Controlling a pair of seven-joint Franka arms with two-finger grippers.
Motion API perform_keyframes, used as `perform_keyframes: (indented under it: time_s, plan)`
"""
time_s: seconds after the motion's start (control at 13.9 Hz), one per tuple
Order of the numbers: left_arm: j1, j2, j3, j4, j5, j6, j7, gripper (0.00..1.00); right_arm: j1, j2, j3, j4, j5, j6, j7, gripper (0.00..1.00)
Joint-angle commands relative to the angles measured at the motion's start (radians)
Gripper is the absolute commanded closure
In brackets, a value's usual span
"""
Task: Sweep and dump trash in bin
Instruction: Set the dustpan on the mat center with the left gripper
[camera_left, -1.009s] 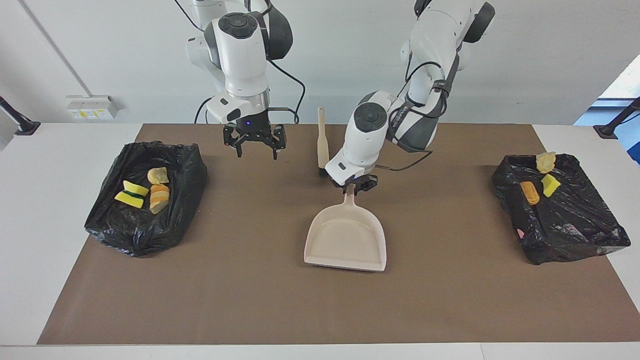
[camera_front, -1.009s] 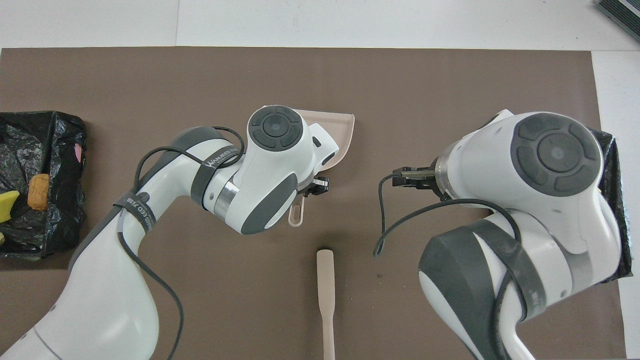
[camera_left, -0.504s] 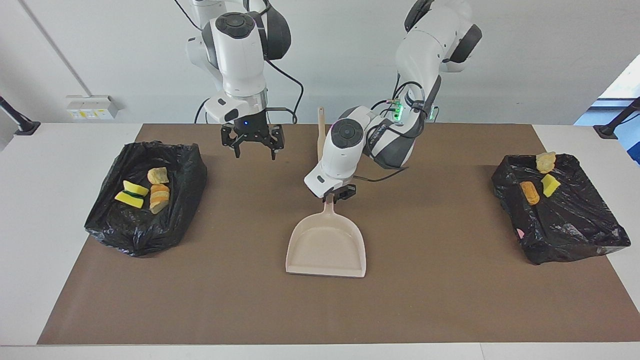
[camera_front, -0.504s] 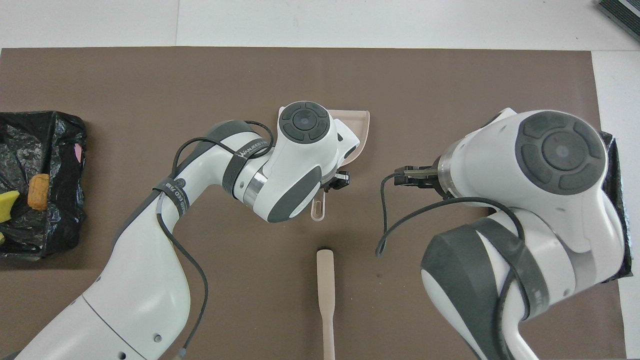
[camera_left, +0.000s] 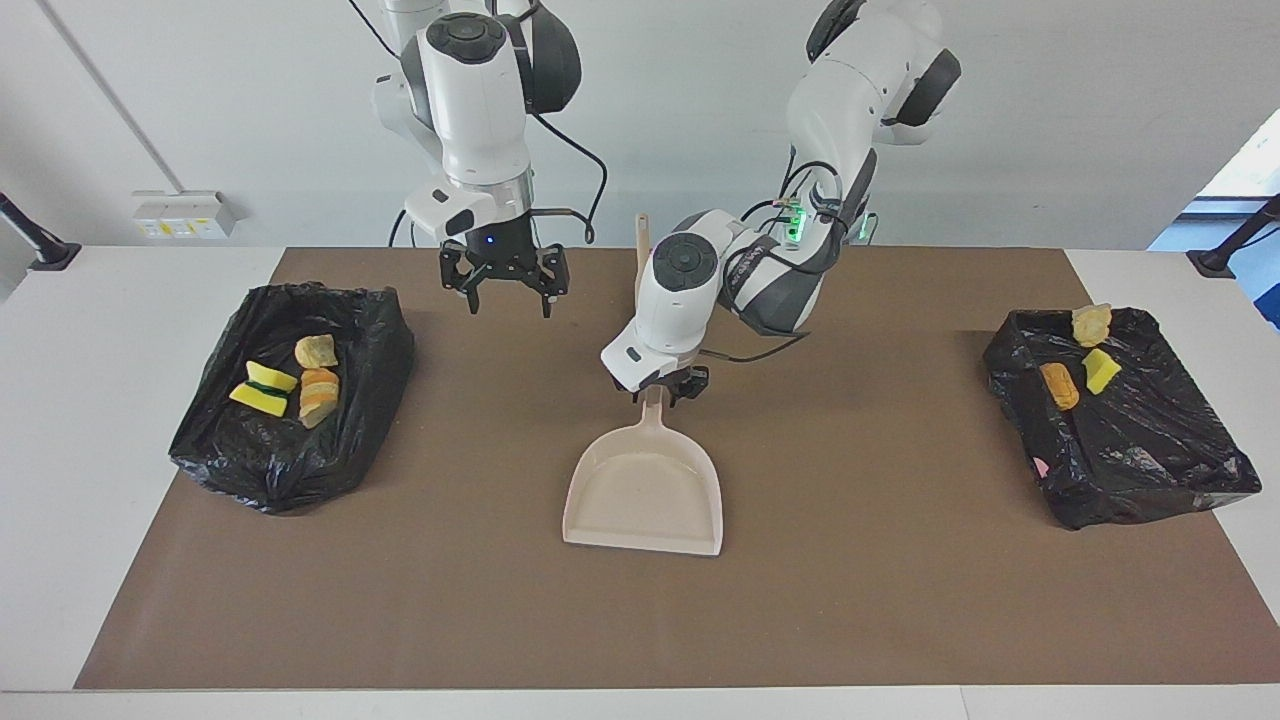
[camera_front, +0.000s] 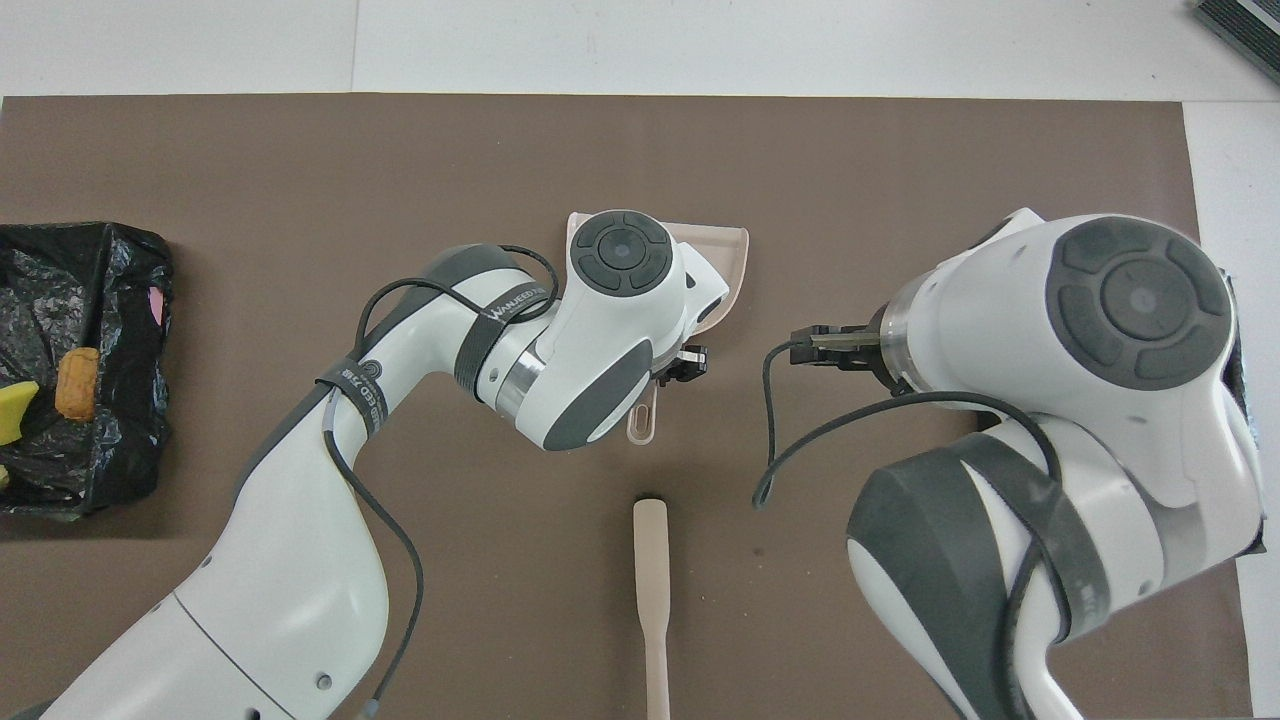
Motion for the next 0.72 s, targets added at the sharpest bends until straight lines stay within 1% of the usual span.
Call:
perform_keyframes:
  time_s: [0.0, 0.14, 0.22, 0.29, 0.36, 0.43, 0.58, 0.65]
  plan:
    - [-0.017, -0.001, 0.015, 0.029, 0.022, -0.016, -0.013, 0.00, -0.024, 0.000, 0.004, 0.015, 0.004, -0.019, -0.063, 0.00]
    - [-0.007, -0.049, 0.023, 0.009, 0.021, -0.046, -0.012, 0.00, -0.024, 0.000, -0.001, 0.017, 0.005, -0.017, -0.069, 0.00]
    - [-0.008, -0.086, 0.049, -0.012, 0.021, -0.069, -0.006, 0.00, -0.024, -0.002, -0.007, 0.018, 0.005, -0.019, -0.069, 0.00]
    - [-0.007, -0.124, 0.078, -0.044, 0.016, -0.077, 0.000, 0.00, -0.016, -0.005, -0.023, 0.035, 0.007, -0.022, -0.070, 0.00]
    - [-0.005, -0.178, 0.105, -0.098, 0.011, -0.079, 0.004, 0.00, -0.006, -0.005, -0.042, 0.059, 0.005, -0.045, -0.077, 0.00]
    - [-0.005, -0.226, 0.139, -0.159, 0.011, -0.082, 0.007, 0.00, 0.008, -0.003, -0.066, 0.085, 0.005, -0.080, -0.096, 0.00]
    - [-0.004, -0.331, 0.202, -0.270, 0.011, -0.080, 0.040, 0.00, 0.068, -0.005, -0.166, 0.128, 0.007, -0.144, -0.164, 0.00]
    - [-0.001, -0.393, 0.243, -0.320, 0.010, -0.079, 0.103, 0.00, 0.082, -0.005, -0.210, 0.151, 0.005, -0.177, -0.191, 0.00]
